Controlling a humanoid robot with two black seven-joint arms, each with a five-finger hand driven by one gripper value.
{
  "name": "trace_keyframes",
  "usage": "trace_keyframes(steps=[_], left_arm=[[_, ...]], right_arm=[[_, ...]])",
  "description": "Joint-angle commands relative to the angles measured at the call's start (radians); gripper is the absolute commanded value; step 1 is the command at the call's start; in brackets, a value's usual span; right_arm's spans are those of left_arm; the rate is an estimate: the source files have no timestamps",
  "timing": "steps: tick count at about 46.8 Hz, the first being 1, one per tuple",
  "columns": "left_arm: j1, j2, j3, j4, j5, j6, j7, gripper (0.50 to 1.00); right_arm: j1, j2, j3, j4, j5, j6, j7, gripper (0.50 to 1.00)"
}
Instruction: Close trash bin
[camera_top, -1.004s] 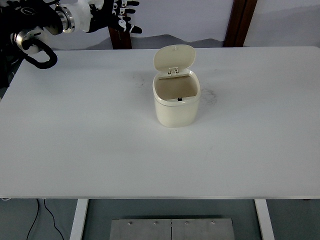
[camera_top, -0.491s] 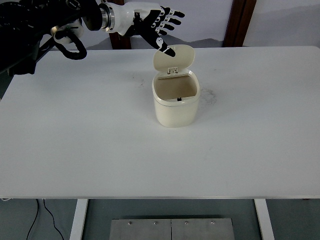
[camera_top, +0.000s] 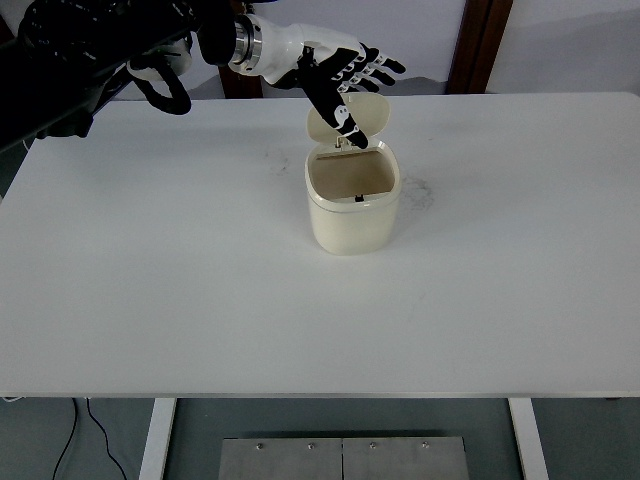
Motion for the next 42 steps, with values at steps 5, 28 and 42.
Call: trace_keyframes(steps=[5, 28, 42], left_arm=[[-0.007, -0.006, 0.0, -0.061, -0.002, -0.007, 0.108, 1.0], [-0.001, -0.011, 0.018, -0.112, 0.0, -0.002, 0.158, 1.0], [-0.001, -0.017, 0.031, -0.158, 0.0, 0.001, 0.25, 1.0]], right_arm=[[0.0, 0.0, 0.0, 0.0, 0.0, 0.0, 0.0, 0.991], [0.0, 0.0, 0.0, 0.0, 0.0, 0.0, 0.0, 0.991], [0.0, 0.0, 0.0, 0.0, 0.0, 0.0, 0.0, 0.991]])
